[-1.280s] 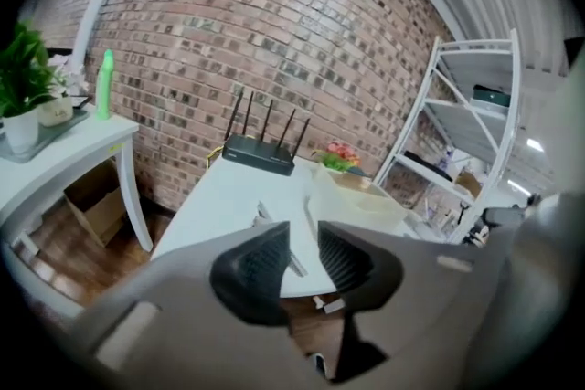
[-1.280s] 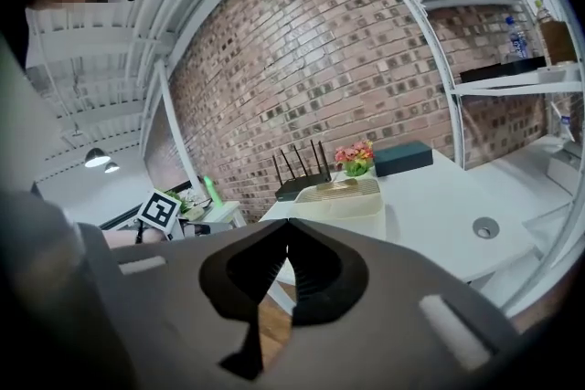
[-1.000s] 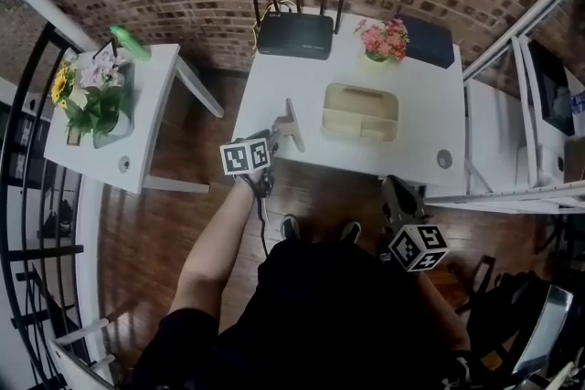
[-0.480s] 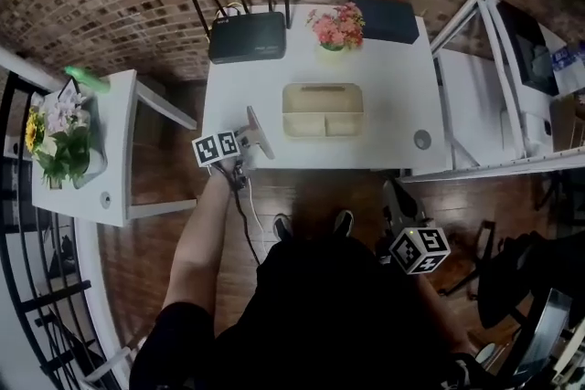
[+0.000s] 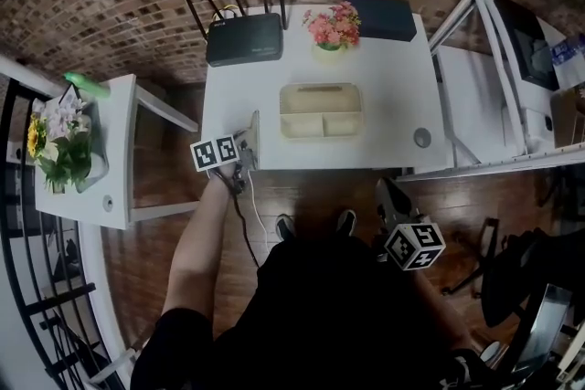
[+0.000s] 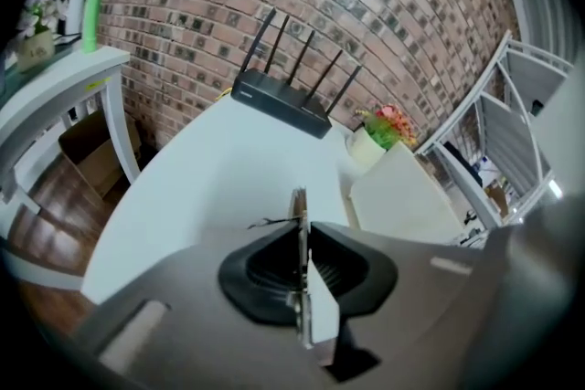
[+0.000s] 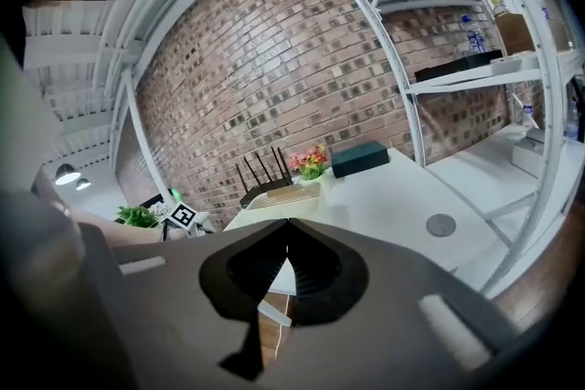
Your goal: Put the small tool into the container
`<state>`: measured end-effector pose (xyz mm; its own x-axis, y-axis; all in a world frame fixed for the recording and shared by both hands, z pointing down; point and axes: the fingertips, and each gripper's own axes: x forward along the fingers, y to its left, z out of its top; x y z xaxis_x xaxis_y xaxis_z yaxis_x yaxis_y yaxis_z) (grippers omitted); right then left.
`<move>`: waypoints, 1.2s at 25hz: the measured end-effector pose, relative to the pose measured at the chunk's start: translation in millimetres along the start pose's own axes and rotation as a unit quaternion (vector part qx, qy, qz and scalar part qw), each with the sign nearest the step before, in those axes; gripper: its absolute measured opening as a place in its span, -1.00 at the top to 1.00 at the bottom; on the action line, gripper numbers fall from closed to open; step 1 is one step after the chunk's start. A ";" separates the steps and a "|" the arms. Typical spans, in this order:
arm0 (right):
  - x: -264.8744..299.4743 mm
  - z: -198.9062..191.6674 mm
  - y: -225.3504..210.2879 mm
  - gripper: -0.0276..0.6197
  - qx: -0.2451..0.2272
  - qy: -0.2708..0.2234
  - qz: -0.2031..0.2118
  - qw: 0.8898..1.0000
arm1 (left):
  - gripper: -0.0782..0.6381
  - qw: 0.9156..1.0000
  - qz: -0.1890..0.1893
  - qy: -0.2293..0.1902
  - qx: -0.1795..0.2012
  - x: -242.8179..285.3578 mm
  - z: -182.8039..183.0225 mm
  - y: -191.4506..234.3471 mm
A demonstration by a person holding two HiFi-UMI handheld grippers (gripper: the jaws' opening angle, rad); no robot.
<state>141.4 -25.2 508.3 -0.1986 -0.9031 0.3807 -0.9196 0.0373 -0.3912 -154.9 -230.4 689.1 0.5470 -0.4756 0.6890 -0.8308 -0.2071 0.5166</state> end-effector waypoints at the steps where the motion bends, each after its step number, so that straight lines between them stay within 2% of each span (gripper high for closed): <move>1: 1.5 -0.9 1.1 0.88 -0.001 0.002 0.004 1.000 | 0.67 1.000 0.002 -0.006 0.005 -4.1 0.9 -1.5; 8: 11.0 -4.0 11.2 0.88 -0.006 0.010 0.030 0.999 | 0.67 0.996 -0.003 -0.068 0.052 -41.6 19.7 -24.8; 11: 14.0 -5.4 17.2 0.88 -0.008 0.012 0.043 0.999 | 0.68 0.988 -0.019 -0.100 0.117 -67.1 39.5 -57.5; 13: 16.1 -6.0 20.9 0.88 -0.008 0.014 0.050 0.999 | 0.68 0.974 -0.021 -0.117 0.193 -86.5 55.1 -87.0; 17: 19.6 -7.2 26.9 0.88 -0.006 0.017 0.060 0.998 | 0.68 0.932 -0.031 -0.121 0.341 -111.6 69.9 -147.2; 19: 19.9 -7.6 29.0 0.88 -0.005 0.018 0.063 0.998 | 0.68 0.906 -0.033 -0.115 0.406 -116.0 69.5 -169.3; 21: 19.9 -7.3 30.0 0.88 -0.003 0.016 0.065 0.998 | 0.68 0.870 -0.020 -0.102 0.483 -113.8 64.8 -182.7; 23: 19.8 -7.3 29.5 0.88 0.001 0.013 0.065 0.998 | 0.68 0.825 -0.008 -0.068 0.562 -106.9 51.8 -192.3; 25: 19.0 -7.4 27.9 0.88 0.005 0.011 0.065 0.998 | 0.68 0.782 -0.006 -0.023 0.623 -97.5 34.2 -199.8; 28: 16.4 -7.0 24.0 0.88 0.010 0.007 0.061 0.998 | 0.68 0.721 -0.001 0.037 0.692 -82.5 14.2 -204.4; 30: 14.3 -6.7 21.4 0.88 0.014 0.004 0.058 0.998 | 0.68 0.673 0.015 0.073 0.736 -73.2 7.6 -202.2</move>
<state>116.6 -34.5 510.9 -0.3054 -0.8898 0.3391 -0.8810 0.1288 -0.4553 -27.8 -160.2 530.4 0.4437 -0.4316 0.7854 0.0140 -0.8729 -0.4876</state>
